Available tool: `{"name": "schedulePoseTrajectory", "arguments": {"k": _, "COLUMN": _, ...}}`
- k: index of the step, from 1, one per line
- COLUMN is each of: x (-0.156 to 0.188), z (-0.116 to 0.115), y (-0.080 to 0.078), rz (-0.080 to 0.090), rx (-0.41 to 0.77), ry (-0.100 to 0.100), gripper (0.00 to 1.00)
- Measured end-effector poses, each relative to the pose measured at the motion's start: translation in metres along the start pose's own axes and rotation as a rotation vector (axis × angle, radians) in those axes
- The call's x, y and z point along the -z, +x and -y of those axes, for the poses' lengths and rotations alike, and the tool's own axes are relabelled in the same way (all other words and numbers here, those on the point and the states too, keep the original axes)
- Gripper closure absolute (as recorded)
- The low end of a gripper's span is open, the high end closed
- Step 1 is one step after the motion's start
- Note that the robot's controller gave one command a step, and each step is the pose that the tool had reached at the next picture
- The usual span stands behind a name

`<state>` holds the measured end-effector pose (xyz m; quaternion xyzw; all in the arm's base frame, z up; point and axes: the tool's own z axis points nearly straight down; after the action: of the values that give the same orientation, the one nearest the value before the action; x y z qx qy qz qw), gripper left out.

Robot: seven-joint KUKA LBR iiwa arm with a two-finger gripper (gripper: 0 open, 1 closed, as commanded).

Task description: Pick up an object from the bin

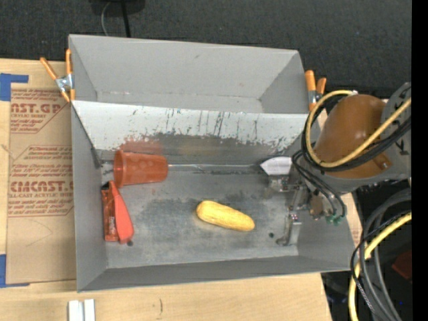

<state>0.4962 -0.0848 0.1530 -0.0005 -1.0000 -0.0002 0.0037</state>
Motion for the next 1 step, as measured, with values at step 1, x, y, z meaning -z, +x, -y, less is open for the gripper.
{"name": "schedulePoseTrajectory", "arguments": {"k": 1, "x": 0.0042, "z": -0.0002, "y": -0.0019, "rz": 0.008, "rx": 0.001, "ry": 0.001, "gripper": 0.00}}
